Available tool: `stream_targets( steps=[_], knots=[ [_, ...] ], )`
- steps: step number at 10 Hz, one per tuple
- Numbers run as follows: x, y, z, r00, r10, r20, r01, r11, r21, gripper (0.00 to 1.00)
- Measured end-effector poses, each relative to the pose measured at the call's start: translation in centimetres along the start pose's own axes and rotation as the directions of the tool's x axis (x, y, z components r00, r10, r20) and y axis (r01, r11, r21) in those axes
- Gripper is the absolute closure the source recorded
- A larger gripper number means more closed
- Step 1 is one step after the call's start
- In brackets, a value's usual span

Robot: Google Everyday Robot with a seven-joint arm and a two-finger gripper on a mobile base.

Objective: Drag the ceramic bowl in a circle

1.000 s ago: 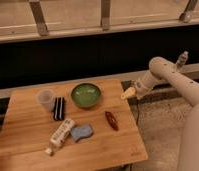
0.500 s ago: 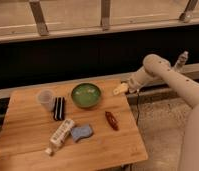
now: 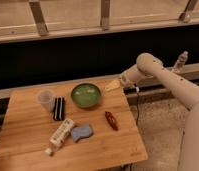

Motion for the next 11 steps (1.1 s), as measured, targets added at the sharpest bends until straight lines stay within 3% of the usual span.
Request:
stream_targets(
  steps=[3, 6, 8, 11],
  knots=[
    [0.1, -0.7, 0.0, 1.000, 0.016, 0.000, -0.016, 1.000, -0.023, 0.20],
    [-1.1, -0.7, 2.1, 1.000, -0.013, -0.010, 0.012, 0.998, -0.063, 0.20],
    [-3.1, 0.9, 4.6, 0.999, -0.044, -0.025, 0.041, 0.995, -0.090, 0.20],
    [-5.5, 2.4, 10.1, 0.995, -0.069, -0.073, 0.059, 0.989, -0.133, 0.20]
  ],
)
